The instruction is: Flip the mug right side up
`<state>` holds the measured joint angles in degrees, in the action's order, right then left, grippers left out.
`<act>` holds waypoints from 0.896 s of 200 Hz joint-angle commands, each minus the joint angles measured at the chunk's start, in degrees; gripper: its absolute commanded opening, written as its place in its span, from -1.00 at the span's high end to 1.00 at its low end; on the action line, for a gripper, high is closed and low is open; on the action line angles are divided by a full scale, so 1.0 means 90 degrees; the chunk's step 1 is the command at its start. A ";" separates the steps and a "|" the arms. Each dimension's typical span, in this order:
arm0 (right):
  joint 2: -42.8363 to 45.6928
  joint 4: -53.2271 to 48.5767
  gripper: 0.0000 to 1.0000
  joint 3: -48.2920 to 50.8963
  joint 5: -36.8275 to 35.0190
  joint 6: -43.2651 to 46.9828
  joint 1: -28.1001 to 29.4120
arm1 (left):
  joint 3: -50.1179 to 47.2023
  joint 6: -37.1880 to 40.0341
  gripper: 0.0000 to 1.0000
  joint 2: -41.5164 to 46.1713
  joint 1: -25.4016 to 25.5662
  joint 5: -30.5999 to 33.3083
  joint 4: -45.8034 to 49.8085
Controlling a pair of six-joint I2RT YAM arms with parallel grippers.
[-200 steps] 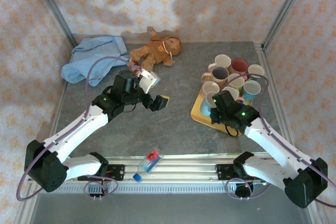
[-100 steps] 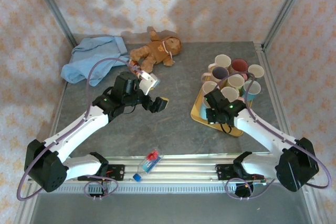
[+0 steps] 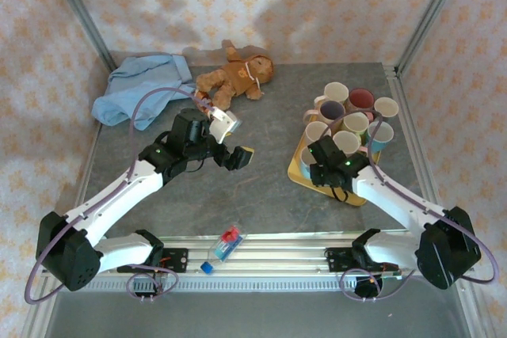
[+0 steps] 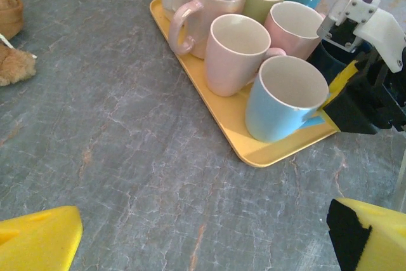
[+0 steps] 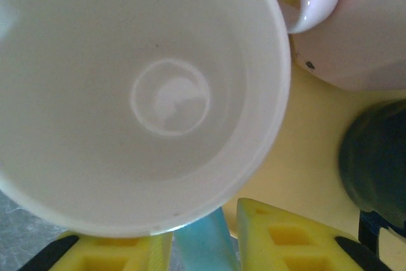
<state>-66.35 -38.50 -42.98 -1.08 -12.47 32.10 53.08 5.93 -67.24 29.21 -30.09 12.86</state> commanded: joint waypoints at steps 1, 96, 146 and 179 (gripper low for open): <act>0.0347 0.0119 0.32 0.0106 -0.0057 -0.0126 0.0015 | -0.0107 -0.0004 -1.00 0.0307 -0.0011 0.0238 0.0138; 0.1958 0.0260 -0.10 -0.0513 0.0113 -0.0265 0.0007 | -0.0604 -0.0668 -1.00 0.0880 -0.0155 0.1815 -0.0451; 0.1723 0.1497 -0.49 -0.0760 0.0084 0.0287 -0.0343 | -0.1019 -0.1128 -1.00 0.1181 -0.0481 0.2544 -0.0867; 0.0931 0.1594 -0.99 -0.1484 0.0923 0.0373 -0.1444 | -0.1217 -0.1132 -1.00 0.1377 -0.0942 0.3049 -0.0920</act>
<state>-54.08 -28.12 -50.85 2.92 -10.52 24.99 43.79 -3.07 -57.04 23.55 -8.88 7.42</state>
